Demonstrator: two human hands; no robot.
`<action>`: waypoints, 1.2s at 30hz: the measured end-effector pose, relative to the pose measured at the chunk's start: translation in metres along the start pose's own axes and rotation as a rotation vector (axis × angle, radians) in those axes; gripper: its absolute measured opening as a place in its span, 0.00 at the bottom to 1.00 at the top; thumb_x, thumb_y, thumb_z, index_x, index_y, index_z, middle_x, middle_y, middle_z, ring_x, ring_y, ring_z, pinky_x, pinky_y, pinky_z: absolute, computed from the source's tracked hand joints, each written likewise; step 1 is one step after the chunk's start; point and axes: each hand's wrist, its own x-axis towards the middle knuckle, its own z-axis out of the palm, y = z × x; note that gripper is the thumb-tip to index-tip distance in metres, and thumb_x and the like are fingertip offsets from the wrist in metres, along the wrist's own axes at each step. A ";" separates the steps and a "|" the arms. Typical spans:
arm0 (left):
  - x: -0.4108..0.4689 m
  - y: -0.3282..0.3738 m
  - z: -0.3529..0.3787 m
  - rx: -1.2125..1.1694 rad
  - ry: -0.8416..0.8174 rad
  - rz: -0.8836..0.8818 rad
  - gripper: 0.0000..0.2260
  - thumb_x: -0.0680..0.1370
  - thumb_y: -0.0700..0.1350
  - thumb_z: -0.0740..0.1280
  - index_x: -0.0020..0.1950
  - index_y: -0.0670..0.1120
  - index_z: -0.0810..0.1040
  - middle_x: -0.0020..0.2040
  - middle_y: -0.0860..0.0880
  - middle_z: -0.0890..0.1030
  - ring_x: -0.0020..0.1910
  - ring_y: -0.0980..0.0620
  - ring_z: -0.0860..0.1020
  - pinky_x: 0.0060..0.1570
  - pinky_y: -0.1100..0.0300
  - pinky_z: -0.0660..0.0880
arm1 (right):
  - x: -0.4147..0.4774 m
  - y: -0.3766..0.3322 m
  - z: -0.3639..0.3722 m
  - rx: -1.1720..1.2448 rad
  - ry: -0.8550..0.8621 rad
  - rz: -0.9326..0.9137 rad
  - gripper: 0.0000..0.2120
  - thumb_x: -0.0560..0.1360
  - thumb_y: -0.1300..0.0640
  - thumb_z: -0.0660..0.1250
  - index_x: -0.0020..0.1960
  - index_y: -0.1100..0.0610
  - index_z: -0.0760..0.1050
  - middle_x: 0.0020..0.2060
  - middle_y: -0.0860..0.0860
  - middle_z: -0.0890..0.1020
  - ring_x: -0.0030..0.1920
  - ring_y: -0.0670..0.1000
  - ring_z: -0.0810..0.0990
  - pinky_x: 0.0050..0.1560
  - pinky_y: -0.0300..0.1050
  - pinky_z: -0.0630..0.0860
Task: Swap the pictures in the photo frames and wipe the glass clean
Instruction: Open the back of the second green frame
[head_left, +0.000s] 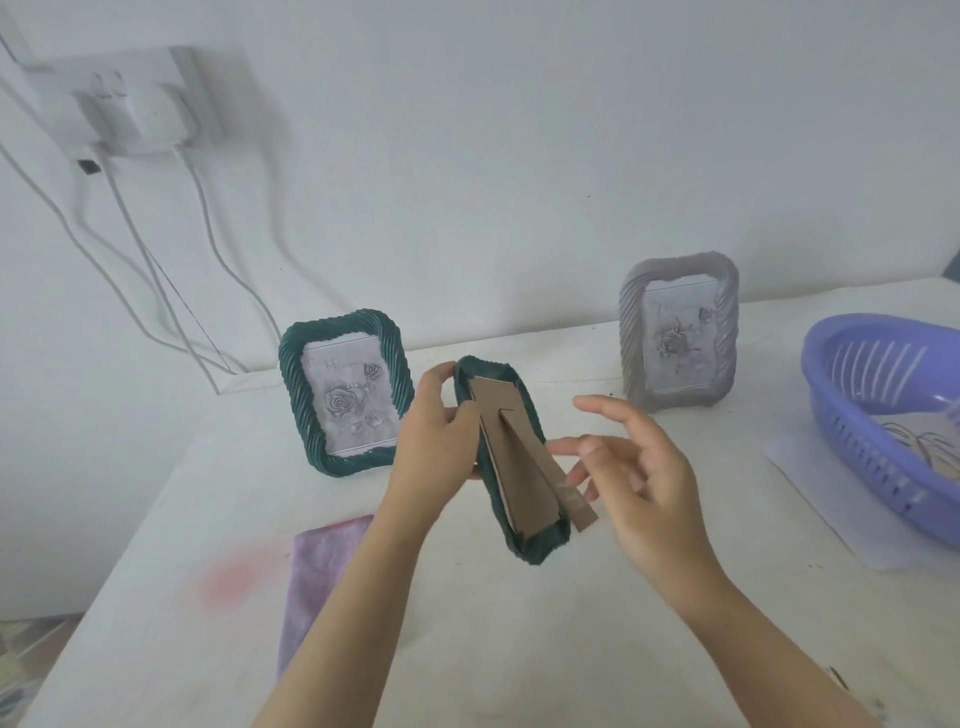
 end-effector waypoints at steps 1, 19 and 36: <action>0.001 -0.004 -0.002 -0.019 -0.011 -0.010 0.18 0.78 0.38 0.55 0.66 0.54 0.66 0.40 0.40 0.78 0.37 0.47 0.79 0.28 0.61 0.77 | 0.001 0.004 -0.003 -0.043 0.052 -0.012 0.11 0.75 0.58 0.63 0.55 0.45 0.74 0.42 0.44 0.85 0.40 0.46 0.81 0.42 0.37 0.77; -0.010 -0.093 0.001 0.224 0.052 -0.065 0.15 0.75 0.36 0.62 0.57 0.50 0.79 0.41 0.51 0.81 0.41 0.51 0.80 0.46 0.52 0.79 | -0.024 0.076 -0.019 -0.429 0.001 0.280 0.25 0.72 0.64 0.67 0.65 0.47 0.67 0.38 0.45 0.81 0.38 0.42 0.79 0.38 0.23 0.70; -0.034 -0.118 0.001 0.671 -0.220 0.294 0.42 0.68 0.70 0.56 0.76 0.52 0.50 0.74 0.57 0.51 0.75 0.59 0.47 0.72 0.63 0.45 | -0.020 0.084 -0.025 -0.579 -0.183 0.085 0.32 0.71 0.49 0.70 0.71 0.46 0.60 0.59 0.40 0.71 0.58 0.42 0.67 0.59 0.38 0.62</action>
